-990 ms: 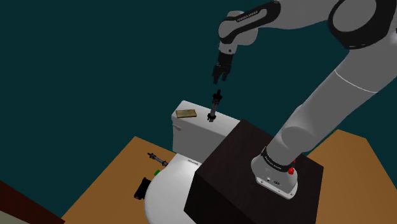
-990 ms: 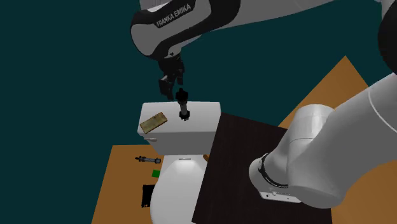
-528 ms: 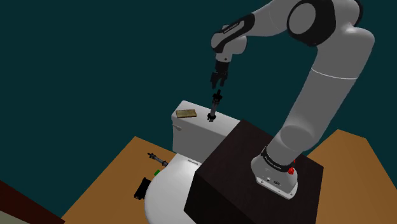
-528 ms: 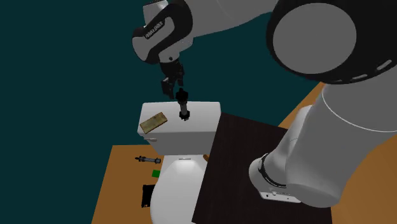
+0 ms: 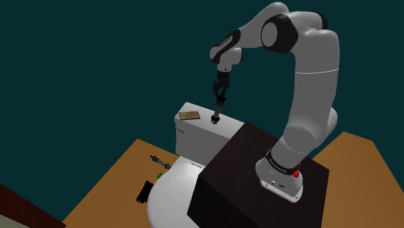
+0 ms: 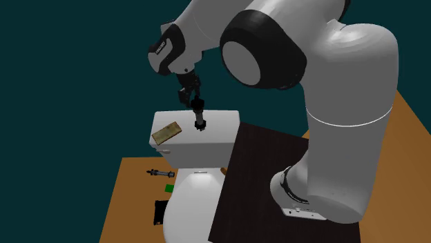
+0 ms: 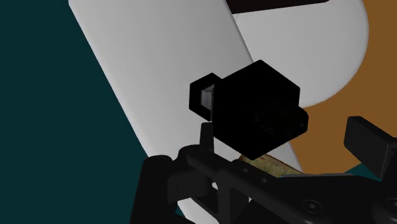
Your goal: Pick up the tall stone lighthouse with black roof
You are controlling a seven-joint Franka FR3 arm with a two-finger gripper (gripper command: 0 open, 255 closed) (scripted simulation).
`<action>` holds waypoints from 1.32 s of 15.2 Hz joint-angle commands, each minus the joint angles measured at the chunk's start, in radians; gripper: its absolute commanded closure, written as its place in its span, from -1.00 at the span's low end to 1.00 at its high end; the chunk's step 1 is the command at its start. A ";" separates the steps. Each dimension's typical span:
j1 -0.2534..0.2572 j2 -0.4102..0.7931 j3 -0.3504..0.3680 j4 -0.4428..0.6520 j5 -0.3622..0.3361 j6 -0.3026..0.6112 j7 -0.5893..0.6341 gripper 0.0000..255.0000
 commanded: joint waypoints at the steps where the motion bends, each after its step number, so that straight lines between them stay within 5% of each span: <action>1: -0.009 0.031 0.003 0.015 0.008 0.010 -0.009 -1.00; 9: -0.019 0.087 0.017 0.019 0.028 0.060 -0.024 -1.00; 10: -0.019 0.087 0.017 0.019 0.028 0.060 -0.024 1.00; 20: -0.017 0.077 0.014 0.017 0.025 0.051 -0.021 1.00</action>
